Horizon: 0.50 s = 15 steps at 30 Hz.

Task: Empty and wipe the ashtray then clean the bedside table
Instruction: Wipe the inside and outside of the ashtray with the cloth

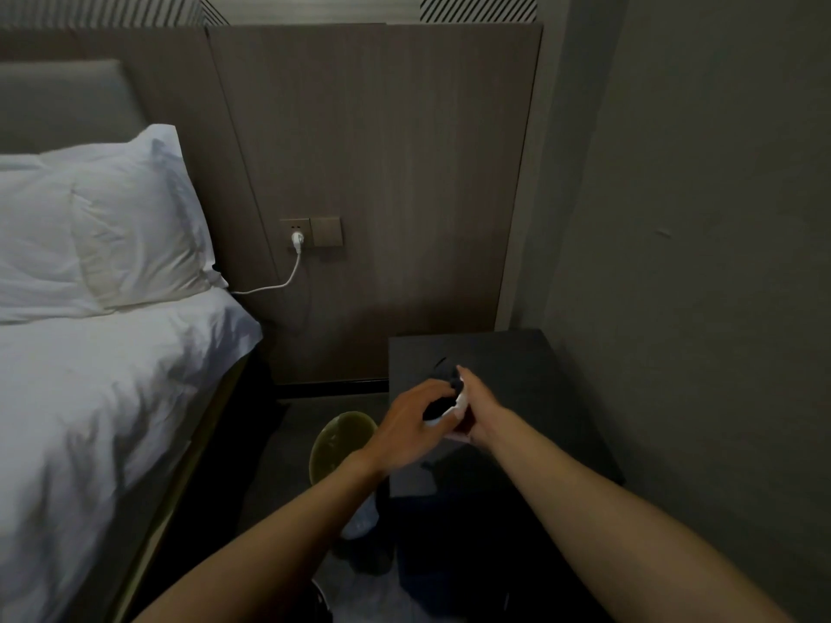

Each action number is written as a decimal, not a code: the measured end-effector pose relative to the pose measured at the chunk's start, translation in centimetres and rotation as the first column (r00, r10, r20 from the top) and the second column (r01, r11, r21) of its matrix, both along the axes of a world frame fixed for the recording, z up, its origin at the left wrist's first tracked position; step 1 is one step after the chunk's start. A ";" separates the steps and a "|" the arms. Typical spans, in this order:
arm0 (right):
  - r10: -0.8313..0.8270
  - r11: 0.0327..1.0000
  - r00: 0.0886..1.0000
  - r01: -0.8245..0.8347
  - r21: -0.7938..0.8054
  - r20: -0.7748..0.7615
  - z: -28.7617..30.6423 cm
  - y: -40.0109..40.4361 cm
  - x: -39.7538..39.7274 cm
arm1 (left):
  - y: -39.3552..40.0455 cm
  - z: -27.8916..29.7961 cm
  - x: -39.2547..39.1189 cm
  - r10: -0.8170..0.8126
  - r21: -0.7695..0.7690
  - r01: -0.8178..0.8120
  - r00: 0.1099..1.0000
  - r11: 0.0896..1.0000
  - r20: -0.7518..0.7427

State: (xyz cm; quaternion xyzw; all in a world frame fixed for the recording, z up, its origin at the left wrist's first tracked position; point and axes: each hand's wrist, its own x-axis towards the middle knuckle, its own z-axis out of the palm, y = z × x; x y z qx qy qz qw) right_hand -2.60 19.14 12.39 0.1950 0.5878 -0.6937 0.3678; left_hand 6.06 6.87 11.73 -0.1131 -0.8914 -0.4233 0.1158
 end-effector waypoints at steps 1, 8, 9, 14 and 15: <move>-0.001 0.999 1.000 0.001 0.032 0.001 -0.2 0.0 -0.2 | 0.0 0.0 0.1 -0.014 -0.015 0.014 1.000 1.000 0.004; 0.003 0.992 1.000 -0.001 0.129 -0.013 -1.5 0.0 -0.7 | -0.1 0.0 0.6 -0.048 -0.092 0.045 0.998 0.995 -0.030; 0.004 0.990 1.000 -0.001 0.142 -0.023 -1.7 -0.2 -0.9 | -0.1 -0.1 0.6 -0.046 -0.085 0.044 0.999 0.995 -0.019; -0.054 0.987 0.993 0.069 0.146 -0.106 1.2 -0.2 0.5 | 0.5 -0.1 0.6 -0.020 0.200 -0.013 0.987 0.980 0.160; -0.061 0.986 0.989 0.081 0.149 -0.132 1.1 -0.1 0.4 | 0.6 0.0 0.5 -0.009 0.236 -0.036 0.982 0.971 0.189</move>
